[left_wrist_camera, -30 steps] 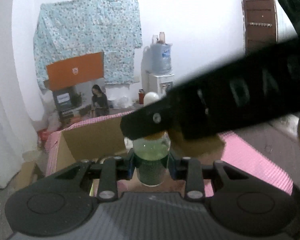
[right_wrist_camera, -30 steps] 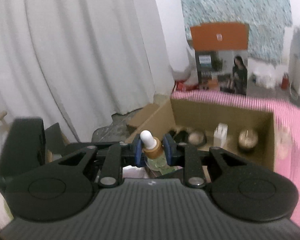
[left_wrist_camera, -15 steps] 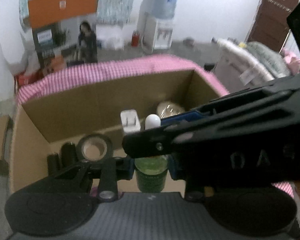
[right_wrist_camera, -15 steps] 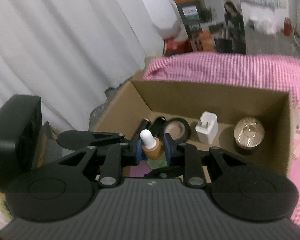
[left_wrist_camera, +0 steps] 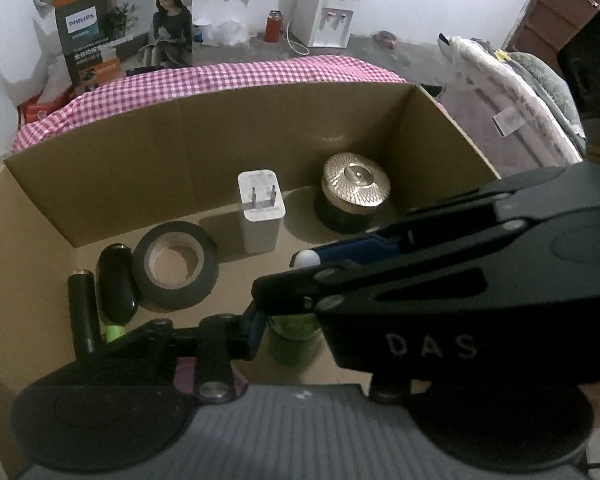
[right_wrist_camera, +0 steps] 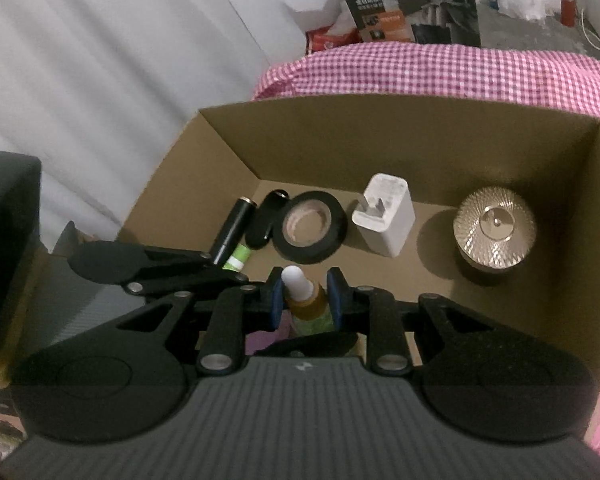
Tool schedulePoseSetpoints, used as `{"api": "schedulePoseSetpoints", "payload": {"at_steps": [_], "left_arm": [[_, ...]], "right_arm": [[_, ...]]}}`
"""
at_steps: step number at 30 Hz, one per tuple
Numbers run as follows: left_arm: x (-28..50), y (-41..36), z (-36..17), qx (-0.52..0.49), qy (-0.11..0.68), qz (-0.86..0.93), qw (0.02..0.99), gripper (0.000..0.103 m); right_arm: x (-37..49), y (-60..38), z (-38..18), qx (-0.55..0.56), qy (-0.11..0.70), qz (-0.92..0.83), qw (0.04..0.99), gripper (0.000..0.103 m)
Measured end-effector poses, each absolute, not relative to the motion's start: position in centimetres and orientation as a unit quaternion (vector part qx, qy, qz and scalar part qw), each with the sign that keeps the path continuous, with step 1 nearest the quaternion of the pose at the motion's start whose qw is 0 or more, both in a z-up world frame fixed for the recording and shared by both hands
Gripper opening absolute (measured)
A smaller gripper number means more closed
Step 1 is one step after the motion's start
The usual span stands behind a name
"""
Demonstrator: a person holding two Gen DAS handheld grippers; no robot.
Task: Organize rigid objects
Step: 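Lower the green dropper bottle into the box and open the right gripper, then withdraw the right gripper toward the white supplement bottle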
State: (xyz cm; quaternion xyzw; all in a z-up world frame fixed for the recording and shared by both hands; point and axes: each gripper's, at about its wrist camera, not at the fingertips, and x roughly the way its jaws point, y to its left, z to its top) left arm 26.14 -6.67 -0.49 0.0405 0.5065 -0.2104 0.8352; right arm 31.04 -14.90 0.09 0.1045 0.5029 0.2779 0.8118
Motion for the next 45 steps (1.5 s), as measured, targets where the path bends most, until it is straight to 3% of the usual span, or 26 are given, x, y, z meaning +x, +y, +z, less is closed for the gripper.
{"api": "schedulePoseSetpoints", "payload": {"at_steps": [4,9,16,21,26,33,45], "left_arm": [[25.9,-6.6,-0.2,0.040,0.501,-0.211,0.838,0.054],[25.3,-6.3,1.0,0.042,0.485,-0.200,0.850,0.071],[22.2,-5.2,4.8,0.052,0.428,-0.212,0.877,0.088],[18.1,-5.2,8.1,0.073,0.383,-0.237,0.889,0.093],[12.8,-4.3,10.5,0.096,0.324,-0.243,0.909,0.099],[6.0,-1.8,9.8,0.088,0.251,-0.213,0.940,0.103],[3.3,1.7,2.7,0.058,0.302,-0.144,0.941,0.103]], "right_arm": [[30.9,-15.1,0.0,0.120,0.508,0.280,0.805,0.025],[30.2,-15.7,1.2,0.136,0.495,0.282,0.811,0.051],[25.7,-17.9,5.2,0.177,0.417,0.282,0.846,0.068],[19.6,-20.0,8.9,0.191,0.329,0.283,0.881,0.079],[13.9,-21.7,11.5,0.203,0.261,0.289,0.898,0.083],[9.2,-21.8,10.2,0.227,0.254,0.295,0.893,0.084],[9.7,-16.0,3.3,0.236,0.338,0.290,0.864,0.084]]}}
